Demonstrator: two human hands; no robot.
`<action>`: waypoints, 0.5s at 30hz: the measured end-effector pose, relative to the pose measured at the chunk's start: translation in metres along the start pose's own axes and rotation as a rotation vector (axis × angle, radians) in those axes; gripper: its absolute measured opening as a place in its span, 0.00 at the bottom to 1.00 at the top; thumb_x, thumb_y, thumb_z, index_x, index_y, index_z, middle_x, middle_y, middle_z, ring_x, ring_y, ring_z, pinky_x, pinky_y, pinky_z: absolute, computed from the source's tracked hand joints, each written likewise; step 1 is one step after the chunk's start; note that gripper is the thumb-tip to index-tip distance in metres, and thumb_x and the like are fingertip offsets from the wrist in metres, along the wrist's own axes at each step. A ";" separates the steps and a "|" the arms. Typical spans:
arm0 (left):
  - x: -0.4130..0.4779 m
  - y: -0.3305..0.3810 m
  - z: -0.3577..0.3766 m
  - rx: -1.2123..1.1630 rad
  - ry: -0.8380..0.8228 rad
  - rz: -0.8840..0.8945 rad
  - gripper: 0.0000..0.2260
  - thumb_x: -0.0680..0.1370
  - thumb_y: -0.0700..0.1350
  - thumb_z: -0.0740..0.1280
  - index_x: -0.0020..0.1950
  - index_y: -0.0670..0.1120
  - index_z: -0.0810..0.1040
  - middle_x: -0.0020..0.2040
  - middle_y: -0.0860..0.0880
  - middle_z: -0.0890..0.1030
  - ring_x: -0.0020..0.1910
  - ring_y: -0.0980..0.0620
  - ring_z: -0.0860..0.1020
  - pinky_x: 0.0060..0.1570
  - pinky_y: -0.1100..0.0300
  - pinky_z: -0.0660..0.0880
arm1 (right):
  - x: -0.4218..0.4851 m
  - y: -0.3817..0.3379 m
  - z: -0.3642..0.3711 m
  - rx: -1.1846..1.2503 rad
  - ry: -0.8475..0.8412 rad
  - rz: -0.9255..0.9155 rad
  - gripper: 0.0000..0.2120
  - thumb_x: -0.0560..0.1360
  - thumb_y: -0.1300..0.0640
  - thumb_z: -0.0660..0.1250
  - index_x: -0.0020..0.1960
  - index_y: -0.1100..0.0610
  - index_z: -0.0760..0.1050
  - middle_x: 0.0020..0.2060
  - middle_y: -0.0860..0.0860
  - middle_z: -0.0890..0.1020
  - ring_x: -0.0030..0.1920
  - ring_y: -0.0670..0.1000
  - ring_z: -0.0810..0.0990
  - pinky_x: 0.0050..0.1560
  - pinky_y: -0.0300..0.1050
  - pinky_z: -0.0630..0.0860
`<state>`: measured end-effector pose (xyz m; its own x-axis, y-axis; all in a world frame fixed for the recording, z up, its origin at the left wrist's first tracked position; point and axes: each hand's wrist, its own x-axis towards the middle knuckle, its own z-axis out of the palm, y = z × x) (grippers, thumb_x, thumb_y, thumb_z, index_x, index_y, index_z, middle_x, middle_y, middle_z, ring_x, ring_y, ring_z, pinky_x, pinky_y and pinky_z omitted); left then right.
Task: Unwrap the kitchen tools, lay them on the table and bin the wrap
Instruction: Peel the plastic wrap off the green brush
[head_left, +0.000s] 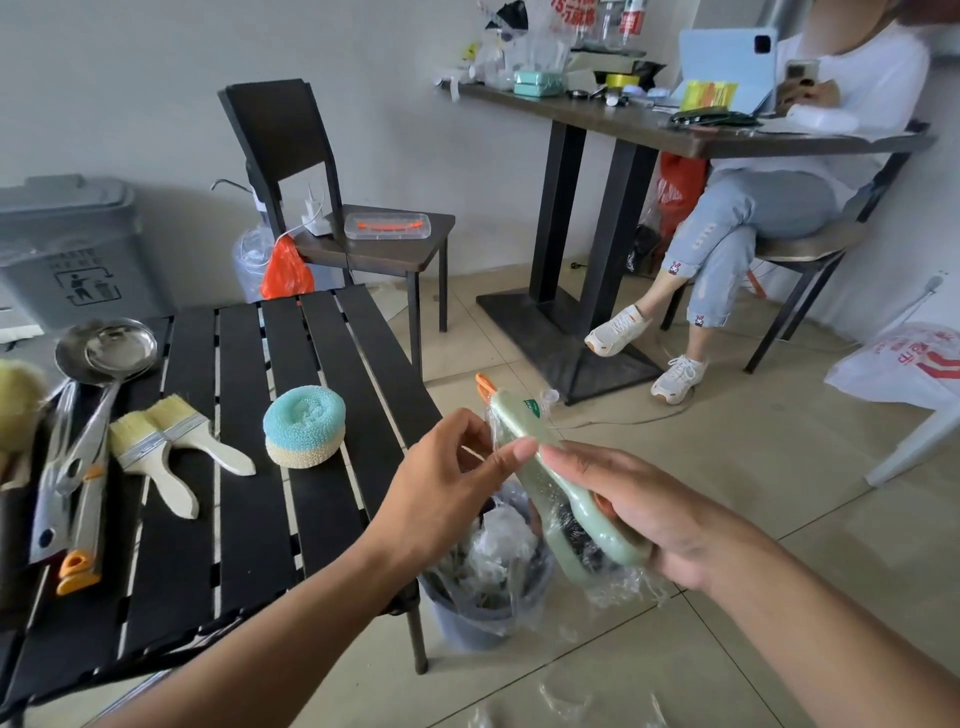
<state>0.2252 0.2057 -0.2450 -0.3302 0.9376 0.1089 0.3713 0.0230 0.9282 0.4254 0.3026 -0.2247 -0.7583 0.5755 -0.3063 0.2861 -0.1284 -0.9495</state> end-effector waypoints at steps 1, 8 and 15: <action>-0.001 0.000 0.001 -0.005 0.011 0.017 0.23 0.76 0.69 0.71 0.45 0.49 0.76 0.37 0.53 0.83 0.34 0.56 0.80 0.36 0.53 0.81 | -0.001 0.000 0.001 0.011 0.000 -0.002 0.20 0.80 0.35 0.69 0.69 0.40 0.81 0.58 0.47 0.88 0.55 0.49 0.88 0.53 0.41 0.79; -0.002 0.003 -0.006 0.016 0.121 0.167 0.12 0.85 0.52 0.67 0.42 0.51 0.80 0.40 0.52 0.86 0.33 0.57 0.80 0.36 0.59 0.80 | -0.002 -0.001 0.000 0.071 0.070 -0.025 0.24 0.73 0.36 0.75 0.65 0.46 0.85 0.57 0.60 0.87 0.45 0.50 0.84 0.37 0.40 0.76; 0.003 -0.002 0.000 -0.467 0.271 -0.185 0.12 0.85 0.44 0.68 0.45 0.39 0.81 0.41 0.43 0.87 0.43 0.44 0.89 0.33 0.54 0.83 | 0.001 0.003 0.005 0.068 0.100 -0.028 0.24 0.75 0.37 0.74 0.61 0.53 0.86 0.54 0.61 0.88 0.45 0.53 0.86 0.39 0.39 0.81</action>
<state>0.2231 0.2082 -0.2468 -0.5868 0.8087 -0.0402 -0.1163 -0.0350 0.9926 0.4228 0.2988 -0.2282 -0.7025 0.6567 -0.2743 0.2227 -0.1633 -0.9611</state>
